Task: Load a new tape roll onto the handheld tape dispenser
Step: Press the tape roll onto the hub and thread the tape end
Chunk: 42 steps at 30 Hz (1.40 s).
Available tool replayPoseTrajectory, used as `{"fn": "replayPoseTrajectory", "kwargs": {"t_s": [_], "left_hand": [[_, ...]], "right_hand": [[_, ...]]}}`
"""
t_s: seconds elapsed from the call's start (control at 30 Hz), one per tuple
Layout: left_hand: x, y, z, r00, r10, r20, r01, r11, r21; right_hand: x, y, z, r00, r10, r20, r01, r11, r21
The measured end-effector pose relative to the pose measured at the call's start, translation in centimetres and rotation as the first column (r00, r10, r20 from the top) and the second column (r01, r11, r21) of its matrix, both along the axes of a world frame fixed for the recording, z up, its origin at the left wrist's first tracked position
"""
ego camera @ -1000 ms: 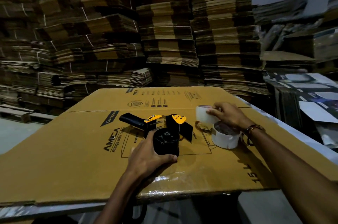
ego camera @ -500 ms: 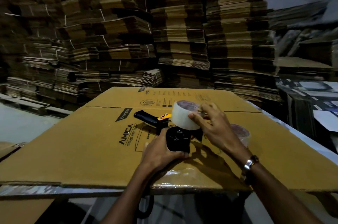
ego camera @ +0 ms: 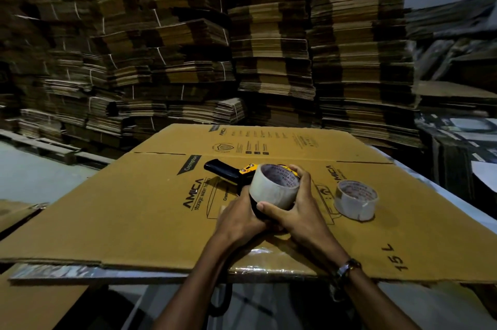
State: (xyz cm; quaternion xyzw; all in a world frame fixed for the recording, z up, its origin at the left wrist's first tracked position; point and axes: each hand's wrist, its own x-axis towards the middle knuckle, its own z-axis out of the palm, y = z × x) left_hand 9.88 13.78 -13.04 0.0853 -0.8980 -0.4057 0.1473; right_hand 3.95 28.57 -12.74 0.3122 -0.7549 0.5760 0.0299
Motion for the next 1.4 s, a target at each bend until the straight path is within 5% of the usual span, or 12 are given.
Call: {"fn": "replayPoseTrajectory", "kwargs": {"t_s": [0.2, 0.6, 1.4], "left_hand": [[0.2, -0.3, 0.1, 1.000, -0.024, -0.017, 0.025, 0.997, 0.068], [0.2, -0.2, 0.0, 0.997, -0.046, -0.066, 0.048, 0.998, 0.036], [-0.3, -0.6, -0.9, 0.998, -0.025, -0.063, 0.025, 1.000, 0.002]], "right_hand": [[-0.6, -0.3, -0.4, 0.989, 0.044, 0.139, -0.038, 0.998, -0.040], [-0.6, 0.2, 0.0, 0.989, -0.039, -0.139, 0.054, 0.993, 0.106], [-1.2, 0.8, 0.7, 0.989, 0.027, -0.146, 0.010, 0.969, 0.247]]}}
